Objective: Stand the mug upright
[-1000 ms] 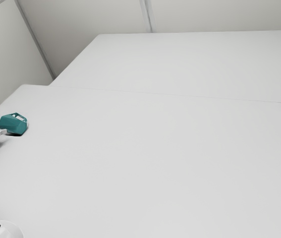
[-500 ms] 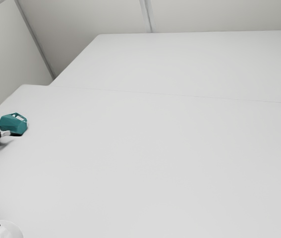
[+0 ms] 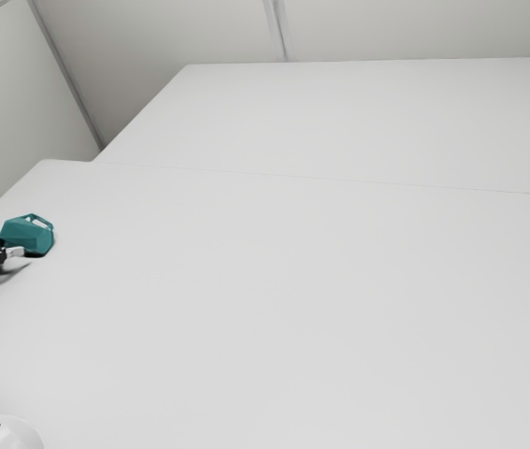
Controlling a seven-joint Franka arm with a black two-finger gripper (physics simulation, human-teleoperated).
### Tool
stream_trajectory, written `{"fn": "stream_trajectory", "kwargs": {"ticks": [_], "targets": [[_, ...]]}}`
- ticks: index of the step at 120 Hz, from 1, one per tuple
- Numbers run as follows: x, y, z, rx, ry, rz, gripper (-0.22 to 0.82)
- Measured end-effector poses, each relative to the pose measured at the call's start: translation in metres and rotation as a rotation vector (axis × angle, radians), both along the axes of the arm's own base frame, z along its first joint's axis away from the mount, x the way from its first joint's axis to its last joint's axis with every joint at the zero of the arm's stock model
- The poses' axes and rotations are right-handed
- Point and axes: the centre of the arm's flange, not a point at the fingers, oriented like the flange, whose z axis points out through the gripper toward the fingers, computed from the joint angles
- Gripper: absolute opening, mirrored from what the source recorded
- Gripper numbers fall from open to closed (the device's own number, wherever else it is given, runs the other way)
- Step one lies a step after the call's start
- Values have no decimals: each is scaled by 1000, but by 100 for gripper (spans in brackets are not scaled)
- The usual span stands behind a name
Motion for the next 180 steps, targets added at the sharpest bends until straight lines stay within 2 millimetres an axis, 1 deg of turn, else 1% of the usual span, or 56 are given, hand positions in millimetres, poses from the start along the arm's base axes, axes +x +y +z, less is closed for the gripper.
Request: {"fn": "stream_trajectory", "kwargs": {"ticks": [72, 97, 112, 122, 153, 165, 180], "targets": [[8, -5, 5, 0, 2, -5, -1], [8, -4, 5, 0, 8, -2, -11], [10, -5, 7, 1, 6, -1, -13], [18, -10, 14, 8, -6, -13, -15], [31, -16, 34, 46, -1, -33, -16], [42, -23, 51, 72, -2, -51, -16], [50, -28, 78, 121, 12, -64, -17]]}}
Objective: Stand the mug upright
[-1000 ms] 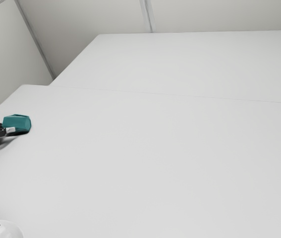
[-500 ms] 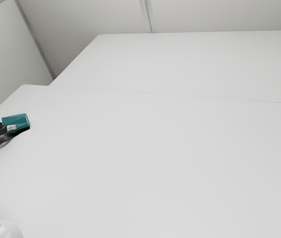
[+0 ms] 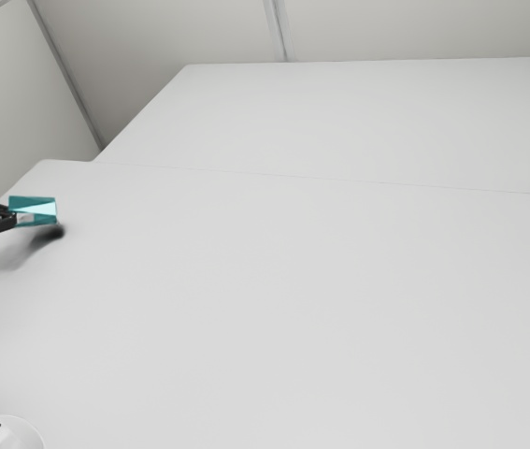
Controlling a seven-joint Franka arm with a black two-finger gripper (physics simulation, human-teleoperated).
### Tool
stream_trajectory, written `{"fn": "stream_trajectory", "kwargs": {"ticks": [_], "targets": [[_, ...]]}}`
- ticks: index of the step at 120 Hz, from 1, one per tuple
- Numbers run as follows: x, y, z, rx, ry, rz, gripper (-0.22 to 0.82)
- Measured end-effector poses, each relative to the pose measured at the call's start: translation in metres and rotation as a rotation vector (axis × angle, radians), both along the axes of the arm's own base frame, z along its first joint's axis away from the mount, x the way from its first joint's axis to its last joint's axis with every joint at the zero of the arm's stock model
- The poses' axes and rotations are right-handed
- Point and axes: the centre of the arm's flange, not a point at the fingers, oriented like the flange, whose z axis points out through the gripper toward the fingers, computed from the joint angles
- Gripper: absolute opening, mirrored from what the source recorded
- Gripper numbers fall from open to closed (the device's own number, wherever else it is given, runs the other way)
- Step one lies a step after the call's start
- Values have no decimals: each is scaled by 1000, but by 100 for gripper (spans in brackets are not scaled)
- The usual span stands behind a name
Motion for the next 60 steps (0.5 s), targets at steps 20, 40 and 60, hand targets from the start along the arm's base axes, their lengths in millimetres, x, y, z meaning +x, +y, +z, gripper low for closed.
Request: {"fn": "stream_trajectory", "kwargs": {"ticks": [20, 40, 60], "targets": [[14, -14, 40, 76, 36, -24, -17], [39, -44, 81, 158, 86, -66, -17], [60, -78, 108, 219, 158, -101, -17]]}}
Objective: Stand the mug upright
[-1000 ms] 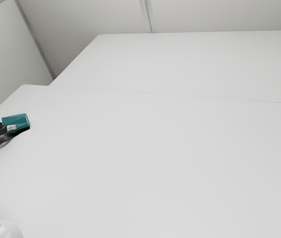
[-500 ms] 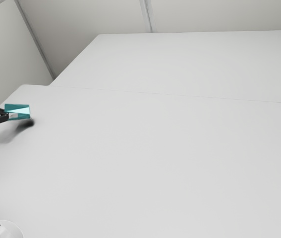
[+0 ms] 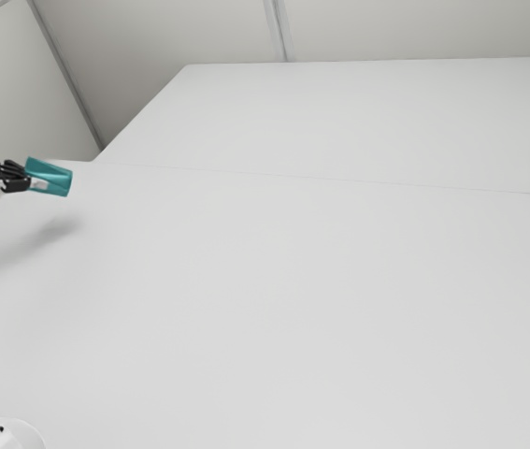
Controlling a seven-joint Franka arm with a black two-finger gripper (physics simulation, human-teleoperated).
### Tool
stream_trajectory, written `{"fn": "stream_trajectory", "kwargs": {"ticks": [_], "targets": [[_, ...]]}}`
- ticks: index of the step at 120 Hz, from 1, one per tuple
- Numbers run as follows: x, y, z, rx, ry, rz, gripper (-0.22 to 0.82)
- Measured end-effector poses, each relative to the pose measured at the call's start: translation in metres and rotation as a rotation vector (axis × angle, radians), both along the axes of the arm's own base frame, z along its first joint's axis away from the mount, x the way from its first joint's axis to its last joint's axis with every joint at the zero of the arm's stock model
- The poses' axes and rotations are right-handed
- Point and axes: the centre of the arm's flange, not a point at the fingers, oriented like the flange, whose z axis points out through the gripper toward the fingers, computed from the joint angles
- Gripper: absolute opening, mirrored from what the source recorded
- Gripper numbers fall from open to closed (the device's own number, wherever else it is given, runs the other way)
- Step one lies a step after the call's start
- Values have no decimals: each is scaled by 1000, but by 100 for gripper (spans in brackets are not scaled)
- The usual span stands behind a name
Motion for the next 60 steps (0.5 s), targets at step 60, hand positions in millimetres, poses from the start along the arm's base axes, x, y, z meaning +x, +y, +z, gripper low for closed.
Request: {"fn": "stream_trajectory", "kwargs": {"ticks": [60], "targets": [[68, -210, 80, 367, 369, -125, -16]]}}
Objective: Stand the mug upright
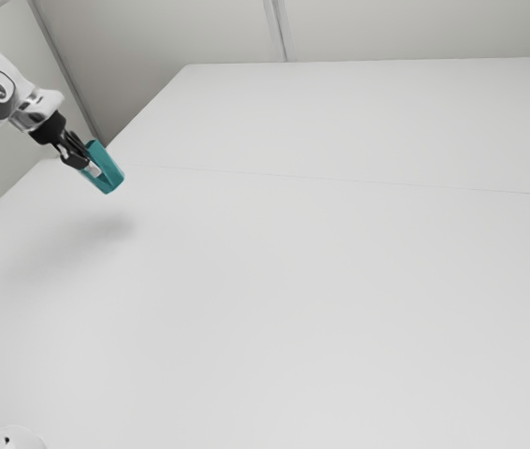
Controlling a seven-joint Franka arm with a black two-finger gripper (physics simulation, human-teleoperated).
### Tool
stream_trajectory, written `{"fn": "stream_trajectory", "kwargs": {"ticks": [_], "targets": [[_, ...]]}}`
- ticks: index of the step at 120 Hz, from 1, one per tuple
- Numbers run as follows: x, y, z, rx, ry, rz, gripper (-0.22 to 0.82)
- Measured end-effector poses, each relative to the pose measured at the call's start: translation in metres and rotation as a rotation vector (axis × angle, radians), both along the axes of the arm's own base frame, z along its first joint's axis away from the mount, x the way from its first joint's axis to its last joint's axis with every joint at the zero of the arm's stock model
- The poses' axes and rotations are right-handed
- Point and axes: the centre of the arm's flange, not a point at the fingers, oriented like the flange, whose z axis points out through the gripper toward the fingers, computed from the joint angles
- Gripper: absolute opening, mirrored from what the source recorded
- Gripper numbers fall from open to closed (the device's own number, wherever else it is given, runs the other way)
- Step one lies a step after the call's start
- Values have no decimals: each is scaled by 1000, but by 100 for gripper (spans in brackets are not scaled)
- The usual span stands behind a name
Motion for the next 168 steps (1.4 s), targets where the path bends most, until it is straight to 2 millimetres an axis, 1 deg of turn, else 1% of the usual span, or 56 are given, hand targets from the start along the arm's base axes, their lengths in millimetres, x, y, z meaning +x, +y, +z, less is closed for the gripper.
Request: {"fn": "stream_trajectory", "kwargs": {"ticks": [10, 20, 40, 50, 57, 74, 82, 87, 98, 109, 114, 119, 139, 158, 168], "targets": [[-7, -41, 11, 75, 60, 7, -16], [-18, -73, 6, 137, 118, 30, -16], [-38, -118, -6, 244, 171, 95, -16], [-47, -141, -20, 289, 193, 113, -17], [-53, -154, -33, 310, 204, 128, -16], [-58, -188, -55, 357, 206, 143, -16], [-61, -201, -64, 372, 205, 156, -16], [-63, -209, -68, 383, 202, 163, -16], [-69, -237, -69, 420, 189, 163, -16], [-80, -255, -74, 458, 190, 184, -16], [-84, -259, -74, 472, 188, 200, -16], [-89, -260, -77, 482, 193, 224, -16], [-111, -244, -95, 483, 231, 342, -16], [-122, -236, -112, 453, 231, 407, -16], [-124, -235, -115, 450, 209, 424, -16]]}}
